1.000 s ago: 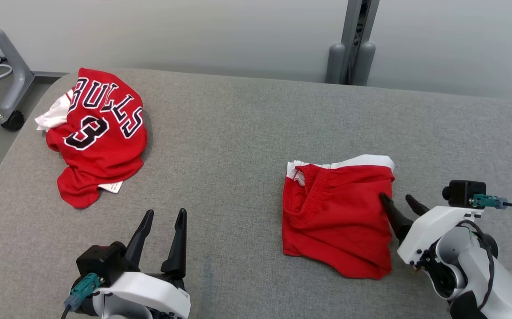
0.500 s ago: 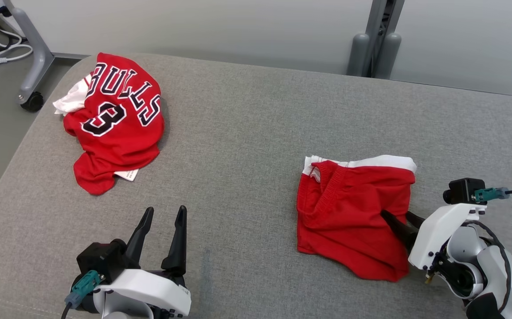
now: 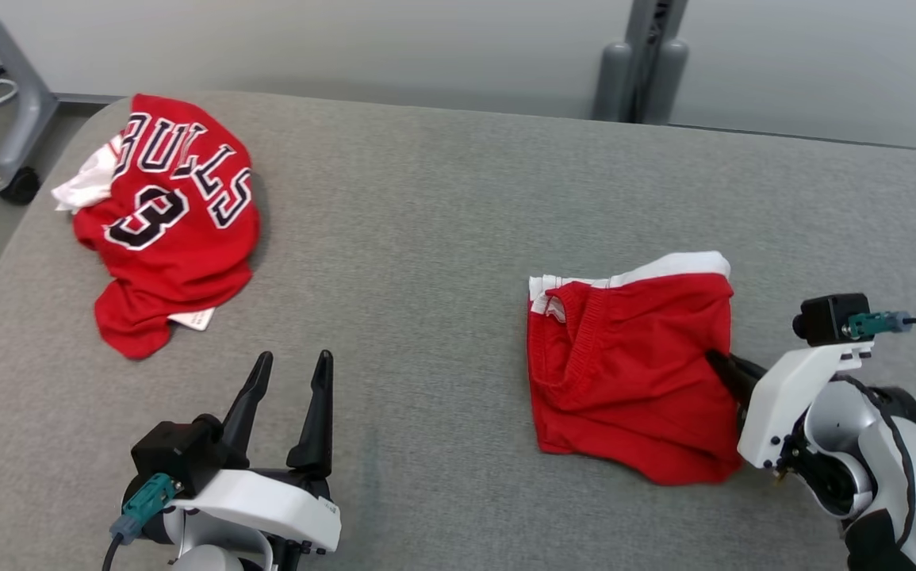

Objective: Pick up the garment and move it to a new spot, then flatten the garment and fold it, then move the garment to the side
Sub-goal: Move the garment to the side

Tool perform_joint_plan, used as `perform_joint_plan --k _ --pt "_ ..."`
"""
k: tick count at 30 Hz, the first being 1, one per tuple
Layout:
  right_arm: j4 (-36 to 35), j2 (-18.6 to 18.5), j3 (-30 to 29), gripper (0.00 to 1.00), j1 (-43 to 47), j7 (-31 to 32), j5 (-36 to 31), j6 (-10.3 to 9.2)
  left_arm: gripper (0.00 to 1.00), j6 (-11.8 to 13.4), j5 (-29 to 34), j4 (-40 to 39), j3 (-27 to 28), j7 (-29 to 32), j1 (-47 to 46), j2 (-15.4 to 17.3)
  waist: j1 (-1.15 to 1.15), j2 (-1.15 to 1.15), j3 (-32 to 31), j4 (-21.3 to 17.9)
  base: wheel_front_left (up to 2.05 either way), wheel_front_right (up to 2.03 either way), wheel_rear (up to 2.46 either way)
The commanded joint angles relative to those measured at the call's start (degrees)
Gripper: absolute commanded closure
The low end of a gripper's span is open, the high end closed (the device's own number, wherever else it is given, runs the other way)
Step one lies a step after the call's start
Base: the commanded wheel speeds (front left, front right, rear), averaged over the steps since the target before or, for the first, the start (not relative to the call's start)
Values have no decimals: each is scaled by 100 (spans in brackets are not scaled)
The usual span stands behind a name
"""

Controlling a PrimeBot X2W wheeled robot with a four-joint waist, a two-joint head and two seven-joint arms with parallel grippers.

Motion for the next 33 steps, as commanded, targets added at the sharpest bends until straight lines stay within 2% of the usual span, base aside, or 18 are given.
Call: perform_joint_plan --k 1,5,16,20,26,33 --pt "-59 -100 18 100 -99 -52 -90 2 0 2 41 -54 4 6 -126 47 0 0 63 -282 0 0 0" --pt "-152 -175 39 100 -197 -35 -198 2 0 -4 85 -101 -28 35 -189 58 0 0 143 -627 0 0 0" --pt "-330 -234 54 100 -836 -65 -376 2 0 67 239 -351 -12 174 -551 231 0 0 663 -2299 0 0 0" --pt "-240 -195 50 100 -1120 -169 -401 2 0 111 301 -446 10 266 -699 322 0 0 841 -2767 0 0 0" --pt "34 -176 62 100 -1507 -326 -439 2 0 196 388 -633 18 421 -882 439 0 0 1047 -3090 0 0 0" --pt "571 -230 145 100 -2049 -587 -655 2 0 259 441 -830 43 563 -986 587 0 0 1224 -3048 0 0 0"
